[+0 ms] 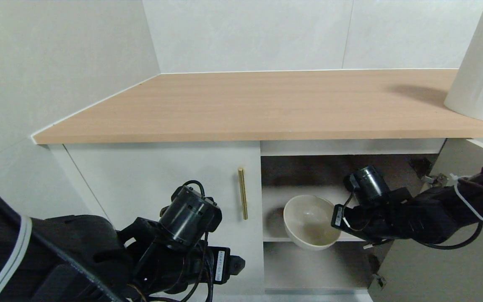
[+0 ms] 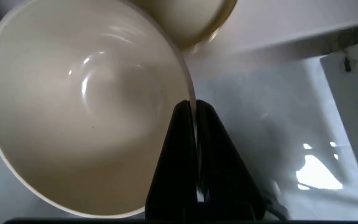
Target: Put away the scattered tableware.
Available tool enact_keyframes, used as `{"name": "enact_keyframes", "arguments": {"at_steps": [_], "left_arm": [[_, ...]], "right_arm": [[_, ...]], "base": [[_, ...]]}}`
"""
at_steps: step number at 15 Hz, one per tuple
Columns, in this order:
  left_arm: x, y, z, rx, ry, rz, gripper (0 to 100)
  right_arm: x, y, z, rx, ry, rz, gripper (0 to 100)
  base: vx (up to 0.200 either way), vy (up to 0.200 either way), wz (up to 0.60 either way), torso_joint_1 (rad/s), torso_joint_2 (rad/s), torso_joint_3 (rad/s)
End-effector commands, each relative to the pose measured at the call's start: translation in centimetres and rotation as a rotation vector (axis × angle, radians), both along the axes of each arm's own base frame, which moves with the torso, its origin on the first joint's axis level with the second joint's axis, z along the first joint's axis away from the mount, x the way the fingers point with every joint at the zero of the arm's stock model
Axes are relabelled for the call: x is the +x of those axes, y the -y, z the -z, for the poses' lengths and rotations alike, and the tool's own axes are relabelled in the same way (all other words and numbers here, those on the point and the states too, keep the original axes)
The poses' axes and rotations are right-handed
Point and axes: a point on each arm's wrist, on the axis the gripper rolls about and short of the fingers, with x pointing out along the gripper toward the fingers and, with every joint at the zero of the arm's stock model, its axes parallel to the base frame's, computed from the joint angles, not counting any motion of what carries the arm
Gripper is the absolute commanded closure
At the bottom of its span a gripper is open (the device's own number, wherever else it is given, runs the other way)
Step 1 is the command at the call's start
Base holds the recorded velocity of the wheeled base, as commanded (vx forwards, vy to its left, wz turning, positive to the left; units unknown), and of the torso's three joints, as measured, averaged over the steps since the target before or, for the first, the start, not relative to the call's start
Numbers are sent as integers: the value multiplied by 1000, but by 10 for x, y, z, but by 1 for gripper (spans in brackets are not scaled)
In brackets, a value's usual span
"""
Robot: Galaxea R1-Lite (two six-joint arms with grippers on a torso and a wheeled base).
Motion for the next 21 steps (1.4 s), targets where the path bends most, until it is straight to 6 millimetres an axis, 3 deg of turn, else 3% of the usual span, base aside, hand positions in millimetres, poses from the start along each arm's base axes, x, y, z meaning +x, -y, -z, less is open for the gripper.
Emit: {"name": "enact_keyframes", "arguments": {"at_steps": [1,4,10,16,21], "left_arm": [[0,0,1,2,-3,0,0],[0,0,1,1,-2,0,0],[0,0,1,1,-2,-1,0],[0,0,1,2,-3,-1,0],[0,0,1,2,-3,-1,0]], "right_arm": [[11,1,13,-2,-17,38,100],[23,8,8,39,6,104,100],[49,14,20,2,65,216,100],[60,10,33,-29,66,237,100],[63,9,32,-25,73,236,100]], "base": [[0,0,0,0,0,0],[0,0,0,0,0,0],[0,0,0,0,0,0],[0,0,0,0,0,0],[0,0,0,0,0,0]]}}
